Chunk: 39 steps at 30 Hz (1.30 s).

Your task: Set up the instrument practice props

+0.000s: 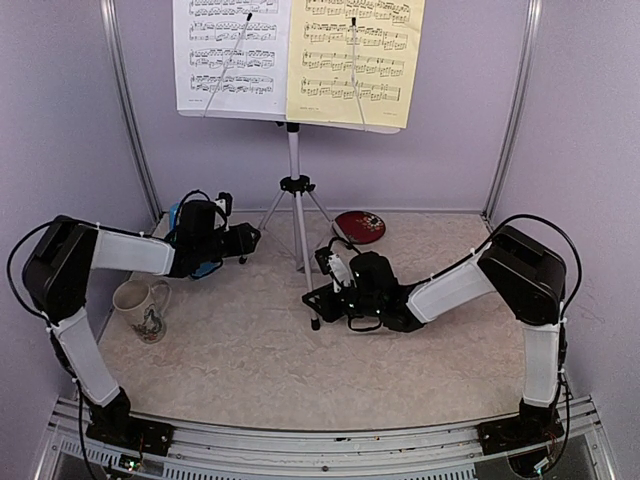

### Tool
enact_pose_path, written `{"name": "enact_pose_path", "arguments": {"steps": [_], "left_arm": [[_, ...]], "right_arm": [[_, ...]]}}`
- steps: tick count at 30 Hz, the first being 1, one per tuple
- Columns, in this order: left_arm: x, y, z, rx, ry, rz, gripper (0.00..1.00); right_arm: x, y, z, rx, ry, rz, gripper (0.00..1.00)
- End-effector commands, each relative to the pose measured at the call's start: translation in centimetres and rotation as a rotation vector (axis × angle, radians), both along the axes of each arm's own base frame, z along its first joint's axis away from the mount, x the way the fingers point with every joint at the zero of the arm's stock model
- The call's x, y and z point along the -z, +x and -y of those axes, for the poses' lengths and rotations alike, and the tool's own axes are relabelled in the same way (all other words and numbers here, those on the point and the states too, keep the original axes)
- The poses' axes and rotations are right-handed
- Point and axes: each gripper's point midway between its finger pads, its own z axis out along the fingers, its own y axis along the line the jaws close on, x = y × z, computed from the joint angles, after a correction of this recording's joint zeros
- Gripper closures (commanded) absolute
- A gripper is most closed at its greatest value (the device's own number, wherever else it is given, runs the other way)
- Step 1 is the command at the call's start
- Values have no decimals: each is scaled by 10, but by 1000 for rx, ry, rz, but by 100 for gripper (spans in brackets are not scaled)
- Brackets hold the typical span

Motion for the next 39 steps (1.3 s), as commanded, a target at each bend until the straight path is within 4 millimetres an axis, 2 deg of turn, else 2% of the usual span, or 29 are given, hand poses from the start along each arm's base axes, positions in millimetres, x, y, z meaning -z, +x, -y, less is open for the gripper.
{"name": "enact_pose_path", "arguments": {"steps": [1, 4, 7, 10, 12, 15, 18, 21, 24, 28, 33, 37, 39], "left_arm": [[-74, -16, -8, -4, -25, 139, 20], [-104, -30, -25, -49, -28, 181, 4], [-127, -40, -42, -99, -16, 195, 1], [-142, -44, -71, -168, -10, 183, 1], [-149, -45, -98, -225, -6, 184, 1], [-150, -43, -147, -366, -7, 170, 1], [-144, -40, -177, -458, -11, 137, 1], [-140, -32, -181, -473, -16, 124, 1], [-132, -20, -179, -483, -43, 88, 1], [-116, -2, -173, -462, -19, 51, 1], [-103, 12, -166, -357, 129, 52, 1], [-97, 16, -160, -243, 265, 74, 1], [-87, 18, -155, -168, 316, 62, 2]], "right_arm": [[-2, 8, 14, 52, 16, -52, 79], [-14, 6, 11, 42, 36, -38, 59], [-26, 2, 9, 32, 54, -20, 44], [-42, -3, 7, 20, 77, 1, 36], [-54, -7, 7, 14, 95, 14, 31], [-71, -11, 11, 8, 120, 32, 28], [-83, -17, 18, 13, 133, 46, 26], [-91, -19, 28, 37, 135, 59, 24], [-94, -22, 40, 69, 125, 67, 14], [-94, -28, 55, 94, 105, 72, 8], [-96, -34, 72, 120, 95, 79, 7], [-99, -37, 79, 128, 98, 85, 7], [-98, -37, 81, 127, 96, 83, 6]]}}
